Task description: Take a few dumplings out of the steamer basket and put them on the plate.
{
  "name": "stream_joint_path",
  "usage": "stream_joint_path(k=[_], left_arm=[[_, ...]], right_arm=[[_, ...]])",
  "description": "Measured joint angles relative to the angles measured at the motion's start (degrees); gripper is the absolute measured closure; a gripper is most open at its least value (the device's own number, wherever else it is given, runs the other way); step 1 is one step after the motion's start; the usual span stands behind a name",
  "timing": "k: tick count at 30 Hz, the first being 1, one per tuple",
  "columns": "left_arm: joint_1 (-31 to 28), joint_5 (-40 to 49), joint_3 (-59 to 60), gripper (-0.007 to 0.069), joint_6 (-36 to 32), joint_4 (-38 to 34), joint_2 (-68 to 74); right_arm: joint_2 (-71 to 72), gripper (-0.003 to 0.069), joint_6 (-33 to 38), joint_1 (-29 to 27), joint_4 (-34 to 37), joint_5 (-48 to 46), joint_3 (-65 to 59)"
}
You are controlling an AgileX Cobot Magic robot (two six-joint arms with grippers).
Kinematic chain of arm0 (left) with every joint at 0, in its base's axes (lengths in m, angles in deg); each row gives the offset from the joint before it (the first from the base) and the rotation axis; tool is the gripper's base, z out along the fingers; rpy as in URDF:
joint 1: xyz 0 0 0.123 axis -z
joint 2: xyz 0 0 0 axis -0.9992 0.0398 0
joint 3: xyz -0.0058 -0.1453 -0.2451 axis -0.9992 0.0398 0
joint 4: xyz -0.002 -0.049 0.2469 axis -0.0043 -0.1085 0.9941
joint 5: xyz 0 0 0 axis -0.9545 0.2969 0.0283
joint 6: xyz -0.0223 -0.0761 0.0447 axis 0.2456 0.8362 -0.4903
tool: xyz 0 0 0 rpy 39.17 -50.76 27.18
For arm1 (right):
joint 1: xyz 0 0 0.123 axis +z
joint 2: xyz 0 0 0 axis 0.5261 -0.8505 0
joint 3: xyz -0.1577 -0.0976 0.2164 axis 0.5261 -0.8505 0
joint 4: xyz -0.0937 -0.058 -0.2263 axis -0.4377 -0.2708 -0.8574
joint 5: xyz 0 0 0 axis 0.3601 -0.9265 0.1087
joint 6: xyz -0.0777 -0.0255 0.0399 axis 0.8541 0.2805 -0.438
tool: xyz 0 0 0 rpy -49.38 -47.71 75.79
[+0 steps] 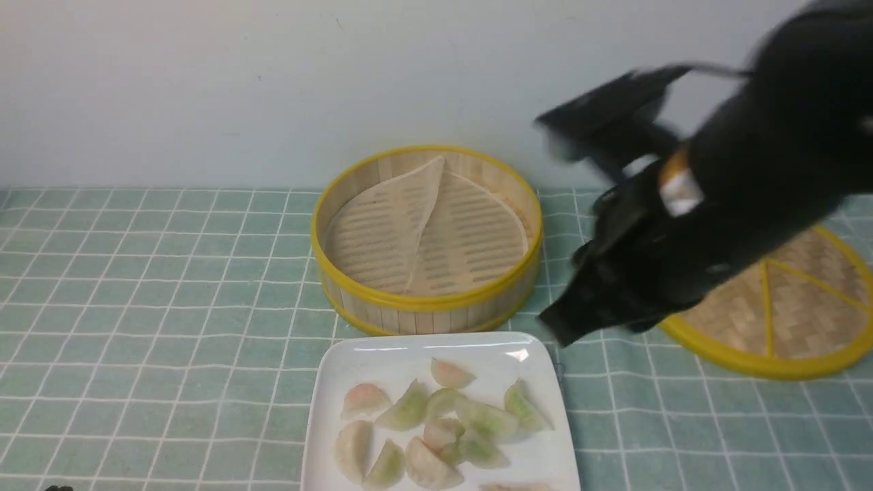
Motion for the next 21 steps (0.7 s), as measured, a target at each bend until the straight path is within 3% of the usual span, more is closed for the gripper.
stream_joint_path(k=[4,10,17,21], left_arm=[[0.0,0.0,0.0,0.0631,0.0,0.0,0.0],[0.0,0.0,0.0,0.0631,0.0,0.0,0.0],[0.0,0.0,0.0,0.0631,0.0,0.0,0.0],[-0.1,0.0,0.0,0.0631,0.0,-0.1,0.0]], right_arm=[[14.5,0.0670,-3.9,0.0,-3.6,6.6,-6.1],[45.4,0.0672,-6.7,0.0,-7.3,23.5,-27.1],[71.8,0.0672,-17.0,0.0,-14.9,29.8,-47.6],[75.4,0.0672,-20.0,0.0,-17.7,32.4,-52.7]])
